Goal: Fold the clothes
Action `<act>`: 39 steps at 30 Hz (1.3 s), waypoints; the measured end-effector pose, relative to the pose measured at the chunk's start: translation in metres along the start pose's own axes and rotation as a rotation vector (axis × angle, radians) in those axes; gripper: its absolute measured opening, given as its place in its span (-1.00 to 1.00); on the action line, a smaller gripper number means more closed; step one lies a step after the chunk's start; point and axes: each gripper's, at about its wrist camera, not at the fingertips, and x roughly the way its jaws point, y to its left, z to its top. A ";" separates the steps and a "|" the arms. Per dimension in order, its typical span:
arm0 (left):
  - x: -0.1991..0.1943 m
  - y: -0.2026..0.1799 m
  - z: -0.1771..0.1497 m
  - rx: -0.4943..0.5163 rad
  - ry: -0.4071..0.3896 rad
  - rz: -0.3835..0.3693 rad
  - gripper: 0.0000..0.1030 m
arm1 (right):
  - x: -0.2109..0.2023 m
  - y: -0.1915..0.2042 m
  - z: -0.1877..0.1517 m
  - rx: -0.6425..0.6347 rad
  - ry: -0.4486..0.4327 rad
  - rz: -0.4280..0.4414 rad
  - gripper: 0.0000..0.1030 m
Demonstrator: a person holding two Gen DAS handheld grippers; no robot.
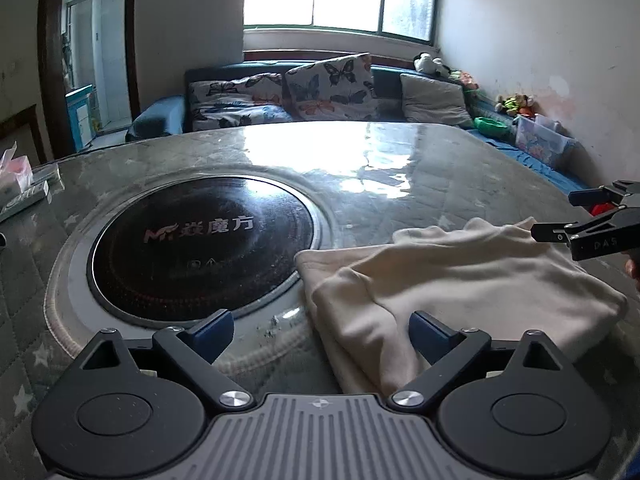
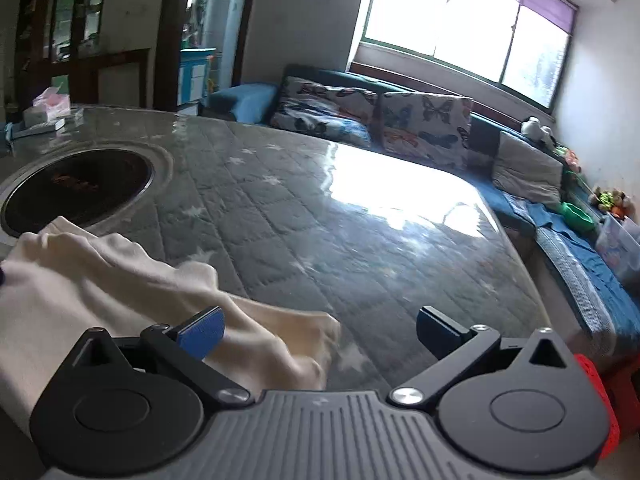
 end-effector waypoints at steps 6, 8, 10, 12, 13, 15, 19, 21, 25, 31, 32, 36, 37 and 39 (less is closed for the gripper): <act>0.015 0.004 0.007 -0.002 0.018 0.029 0.87 | 0.026 0.025 0.012 -0.069 0.038 0.019 1.00; 0.019 0.007 0.009 -0.012 0.031 0.039 0.87 | 0.036 0.030 0.013 -0.088 0.062 0.001 1.00; 0.021 0.009 0.011 -0.018 0.035 0.040 0.87 | 0.037 0.031 0.015 -0.084 0.055 0.002 1.00; 0.020 0.006 0.014 -0.011 0.023 0.028 0.87 | 0.034 0.032 0.019 -0.081 0.040 0.002 1.00; 0.019 0.004 0.016 -0.004 0.017 0.023 0.87 | 0.032 0.032 0.021 -0.080 0.031 0.003 1.00; 0.021 -0.001 0.021 0.007 0.009 0.009 0.87 | 0.030 0.034 0.024 -0.080 0.021 0.017 1.00; 0.029 -0.014 0.033 0.037 0.001 -0.019 0.88 | 0.032 0.043 0.031 -0.100 0.019 0.044 1.00; 0.037 -0.019 0.037 0.057 0.009 -0.019 0.89 | 0.038 0.047 0.031 -0.112 0.038 0.045 1.00; 0.056 -0.023 0.040 0.064 0.058 -0.004 0.90 | 0.043 0.051 0.031 -0.113 0.052 0.039 1.00; 0.060 -0.024 0.036 0.062 0.076 0.011 1.00 | 0.031 0.050 0.029 -0.114 0.032 0.035 1.00; 0.059 -0.024 0.037 0.061 0.076 0.013 1.00 | 0.028 0.050 0.028 -0.112 0.029 0.035 1.00; 0.052 -0.023 0.036 0.059 0.066 0.023 1.00 | 0.013 0.052 0.022 -0.106 0.014 0.045 1.00; 0.050 -0.023 0.036 0.056 0.063 0.028 1.00 | 0.008 0.053 0.021 -0.108 0.011 0.049 1.00; 0.046 -0.020 0.036 0.046 0.059 0.040 1.00 | -0.002 0.055 0.018 -0.117 0.006 0.064 1.00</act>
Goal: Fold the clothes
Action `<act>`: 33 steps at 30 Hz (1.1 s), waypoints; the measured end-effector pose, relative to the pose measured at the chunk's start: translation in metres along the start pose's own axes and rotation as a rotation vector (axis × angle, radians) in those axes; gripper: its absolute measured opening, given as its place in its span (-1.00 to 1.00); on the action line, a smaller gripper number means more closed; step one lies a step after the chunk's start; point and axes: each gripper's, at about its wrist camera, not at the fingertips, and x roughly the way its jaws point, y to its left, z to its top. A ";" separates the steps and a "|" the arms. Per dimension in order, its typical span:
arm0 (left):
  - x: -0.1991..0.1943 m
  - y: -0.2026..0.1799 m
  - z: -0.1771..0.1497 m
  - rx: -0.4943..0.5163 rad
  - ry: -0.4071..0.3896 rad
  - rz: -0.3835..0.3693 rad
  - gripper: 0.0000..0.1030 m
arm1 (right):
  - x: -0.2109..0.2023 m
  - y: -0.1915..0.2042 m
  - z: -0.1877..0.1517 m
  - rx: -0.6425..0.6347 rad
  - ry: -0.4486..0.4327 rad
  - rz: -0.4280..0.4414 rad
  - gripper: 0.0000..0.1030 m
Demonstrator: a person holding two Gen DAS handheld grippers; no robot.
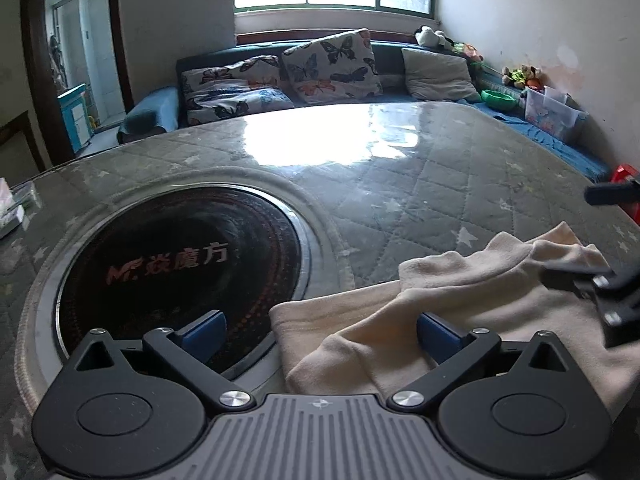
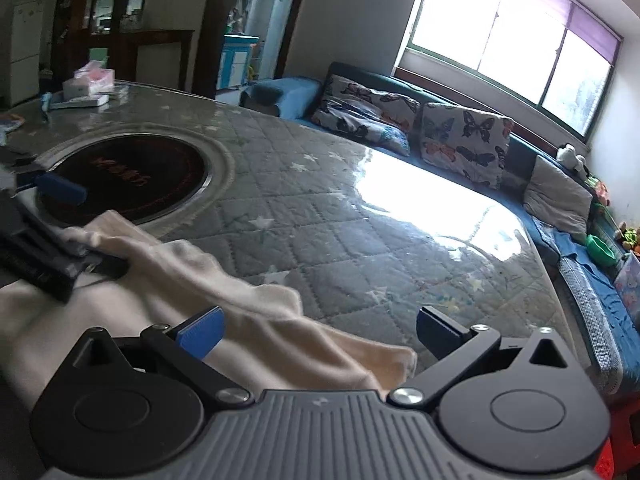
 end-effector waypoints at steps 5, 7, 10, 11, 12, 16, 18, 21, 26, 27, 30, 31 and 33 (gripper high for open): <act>-0.010 0.014 -0.005 -0.049 -0.003 0.032 1.00 | -0.022 0.014 -0.008 -0.040 -0.010 0.060 1.00; -0.014 0.018 -0.008 -0.068 -0.005 0.042 1.00 | -0.031 0.022 -0.011 -0.059 -0.015 0.094 1.00; -0.022 0.026 -0.014 -0.099 -0.007 0.055 1.00 | -0.042 0.038 -0.014 -0.103 -0.021 0.145 1.00; -0.024 0.028 -0.015 -0.110 -0.007 0.059 1.00 | -0.045 0.043 -0.015 -0.121 -0.024 0.161 1.00; -0.027 0.030 -0.017 -0.121 -0.008 0.062 1.00 | -0.048 0.048 -0.016 -0.140 -0.027 0.176 1.00; -0.037 0.038 -0.024 -0.168 -0.015 0.073 1.00 | -0.057 0.070 -0.016 -0.204 -0.047 0.247 1.00; -0.041 0.042 -0.027 -0.201 -0.014 0.079 1.00 | -0.060 0.086 -0.014 -0.248 -0.053 0.293 1.00; -0.048 0.049 -0.031 -0.251 -0.010 0.075 1.00 | -0.061 0.109 -0.012 -0.320 -0.061 0.338 1.00; -0.057 0.054 -0.037 -0.305 -0.004 0.050 1.00 | -0.060 0.148 -0.013 -0.451 -0.075 0.358 0.89; -0.058 0.054 -0.038 -0.316 -0.001 0.040 1.00 | -0.059 0.154 -0.013 -0.468 -0.074 0.360 0.79; -0.059 0.055 -0.042 -0.363 0.007 0.005 1.00 | -0.057 0.167 -0.012 -0.500 -0.065 0.352 0.46; -0.059 0.055 -0.043 -0.379 0.012 -0.003 1.00 | -0.056 0.169 -0.012 -0.499 -0.062 0.351 0.40; -0.058 0.054 -0.044 -0.415 0.021 -0.020 1.00 | -0.057 0.169 -0.011 -0.498 -0.059 0.351 -0.01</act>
